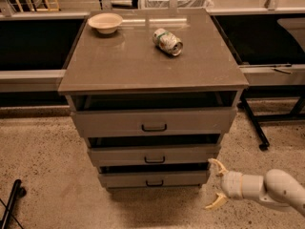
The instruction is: Open bottom drawer
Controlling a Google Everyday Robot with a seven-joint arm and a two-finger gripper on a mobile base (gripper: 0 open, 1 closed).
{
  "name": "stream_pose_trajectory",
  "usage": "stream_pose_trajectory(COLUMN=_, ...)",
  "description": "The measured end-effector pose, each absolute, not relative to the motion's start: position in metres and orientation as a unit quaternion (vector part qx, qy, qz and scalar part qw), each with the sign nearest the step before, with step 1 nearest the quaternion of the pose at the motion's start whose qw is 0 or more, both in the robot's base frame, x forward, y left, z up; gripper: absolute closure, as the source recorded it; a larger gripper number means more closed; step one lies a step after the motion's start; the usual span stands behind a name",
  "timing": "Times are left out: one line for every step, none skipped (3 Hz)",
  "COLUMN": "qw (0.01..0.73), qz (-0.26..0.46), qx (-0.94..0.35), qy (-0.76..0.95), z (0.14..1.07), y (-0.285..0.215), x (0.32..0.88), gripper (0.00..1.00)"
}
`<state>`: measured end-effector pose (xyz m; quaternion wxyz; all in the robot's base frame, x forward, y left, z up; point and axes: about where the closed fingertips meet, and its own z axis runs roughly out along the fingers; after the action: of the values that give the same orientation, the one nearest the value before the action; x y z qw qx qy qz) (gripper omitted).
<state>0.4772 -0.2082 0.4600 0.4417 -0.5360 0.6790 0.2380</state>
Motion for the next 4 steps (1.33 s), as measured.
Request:
stream_pose_trajectory(qw=0.443, qz=0.238, qx=-0.515, qy=0.694, z=0.405, y=-0.222, x=0.502, gripper=0.0)
stream_pose_trajectory(qw=0.454, qz=0.213, qx=-0.507, qy=0.701, z=0.408, y=-0.256, x=0.531, gripper=0.0)
stream_pose_trajectory(qw=0.398, qz=0.224, qx=-0.555, qy=0.696, z=0.37, y=-0.239, x=0.518, gripper=0.0)
stream_pose_trajectory(qw=0.314, qz=0.222, qx=-0.642, qy=0.664, z=0.303, y=-0.22, x=0.495, gripper=0.0)
